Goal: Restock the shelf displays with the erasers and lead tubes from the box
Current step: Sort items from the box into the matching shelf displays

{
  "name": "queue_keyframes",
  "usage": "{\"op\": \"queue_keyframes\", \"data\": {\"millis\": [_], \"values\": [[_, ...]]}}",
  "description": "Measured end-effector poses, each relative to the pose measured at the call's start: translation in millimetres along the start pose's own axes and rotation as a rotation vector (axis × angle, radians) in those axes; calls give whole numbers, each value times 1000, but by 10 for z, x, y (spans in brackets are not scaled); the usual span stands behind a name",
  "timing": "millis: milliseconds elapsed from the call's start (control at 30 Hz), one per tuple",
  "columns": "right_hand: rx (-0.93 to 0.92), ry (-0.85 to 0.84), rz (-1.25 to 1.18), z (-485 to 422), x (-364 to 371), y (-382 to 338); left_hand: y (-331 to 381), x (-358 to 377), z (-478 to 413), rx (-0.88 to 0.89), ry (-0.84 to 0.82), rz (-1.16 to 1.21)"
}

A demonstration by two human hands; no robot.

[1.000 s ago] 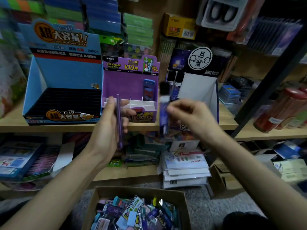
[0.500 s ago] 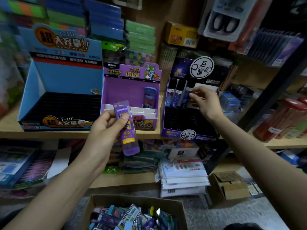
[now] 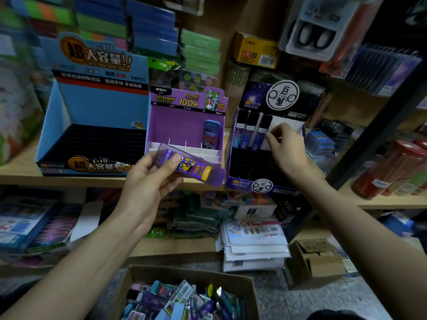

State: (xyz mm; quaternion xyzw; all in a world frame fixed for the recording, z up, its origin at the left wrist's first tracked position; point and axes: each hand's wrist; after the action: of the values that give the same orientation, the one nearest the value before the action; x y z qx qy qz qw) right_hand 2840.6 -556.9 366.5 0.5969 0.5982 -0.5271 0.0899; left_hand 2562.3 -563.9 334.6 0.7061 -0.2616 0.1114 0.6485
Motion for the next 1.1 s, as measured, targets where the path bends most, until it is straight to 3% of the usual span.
{"op": "queue_keyframes", "data": {"millis": [67,133,233,367,467,633,733,867,1100], "values": [[-96,27,-162,316,-111,-199,18,-32,6,3,42,27],[-138,-196,-425,661,-191,-447,38,-30,9,6,57,79],[-43,-483,-845,1016,-187,-758,67,7,19,7,73,168],[87,-419,-1022,1080,-107,-998,115,13,36,13,54,123],[30,-322,-947,875,-129,-1071,156,-33,38,131,23,-237],[-325,-35,-463,322,-230,-1137,186,-200,-3,593,-110,-1139],[-369,-26,-351,163,-121,-1149,90,-290,-38,599,-321,-1489],[-480,-67,-173,137,37,-1115,-39,-370,-55,550,-396,-1650],[-515,-149,88,211,144,-1127,39,-363,-3,528,-413,-1529]]}}
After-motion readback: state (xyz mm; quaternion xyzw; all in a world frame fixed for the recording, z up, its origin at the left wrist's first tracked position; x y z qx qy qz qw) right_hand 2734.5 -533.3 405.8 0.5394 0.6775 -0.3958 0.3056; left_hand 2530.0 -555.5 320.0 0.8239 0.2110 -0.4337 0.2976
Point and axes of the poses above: each hand's wrist, its own z-axis away from the middle knuckle, its own x-axis out of the palm, y = z × x, and after that the axes turned 5 degrees about x, right-handed
